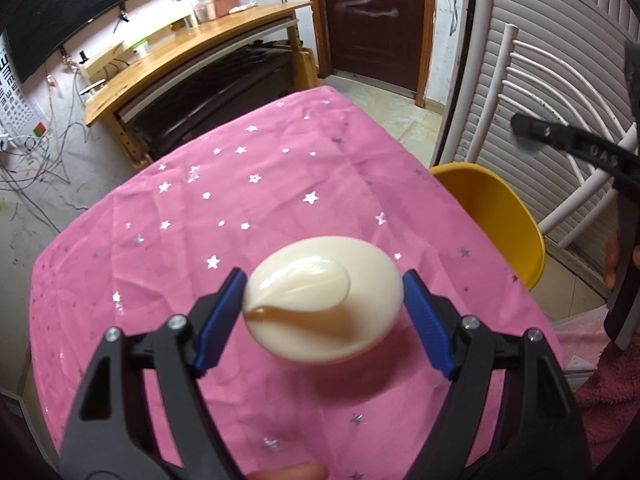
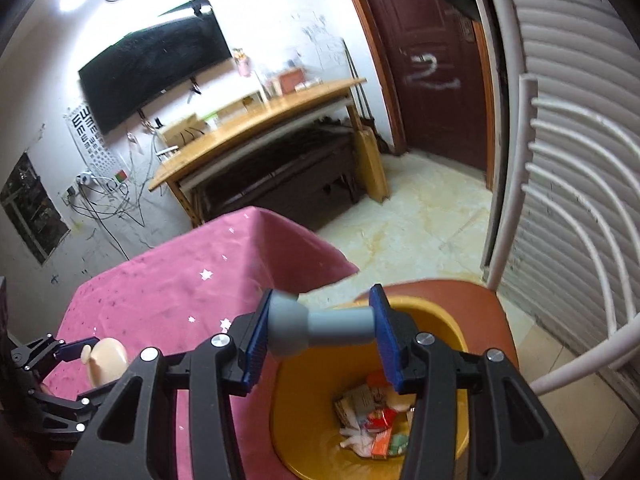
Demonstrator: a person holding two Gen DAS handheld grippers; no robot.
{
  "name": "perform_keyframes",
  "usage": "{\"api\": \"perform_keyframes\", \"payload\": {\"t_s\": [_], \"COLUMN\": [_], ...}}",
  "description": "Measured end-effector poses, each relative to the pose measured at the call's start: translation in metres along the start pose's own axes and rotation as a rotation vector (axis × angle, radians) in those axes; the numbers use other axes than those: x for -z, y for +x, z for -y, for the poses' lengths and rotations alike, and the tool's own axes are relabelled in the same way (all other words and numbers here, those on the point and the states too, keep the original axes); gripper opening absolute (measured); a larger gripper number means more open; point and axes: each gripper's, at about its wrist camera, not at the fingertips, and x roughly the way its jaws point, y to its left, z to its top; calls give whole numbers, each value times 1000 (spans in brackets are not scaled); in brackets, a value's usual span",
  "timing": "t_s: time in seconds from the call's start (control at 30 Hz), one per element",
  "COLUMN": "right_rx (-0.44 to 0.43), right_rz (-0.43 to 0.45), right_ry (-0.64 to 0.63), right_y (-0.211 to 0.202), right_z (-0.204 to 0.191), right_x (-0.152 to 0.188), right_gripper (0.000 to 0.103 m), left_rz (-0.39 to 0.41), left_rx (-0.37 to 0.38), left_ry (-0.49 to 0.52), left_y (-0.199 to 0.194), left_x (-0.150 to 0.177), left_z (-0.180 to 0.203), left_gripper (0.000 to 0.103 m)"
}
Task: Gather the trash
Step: 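Carry both items over the yellow bin and open both grippers to drop them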
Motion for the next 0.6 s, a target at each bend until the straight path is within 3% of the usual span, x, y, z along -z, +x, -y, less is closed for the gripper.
{"api": "perform_keyframes", "payload": {"t_s": [0.13,0.6], "right_rx": [15,11], "right_rz": [-11,140], "right_ry": [18,140], "right_y": [3,-35], "right_z": [7,41], "right_x": [2,-5], "right_gripper": [54,62], "left_rz": [-2,20], "left_rx": [10,100], "left_ry": [15,132], "left_y": [3,9], "left_x": [-6,-37], "left_z": [9,82], "left_gripper": [76,76]}}
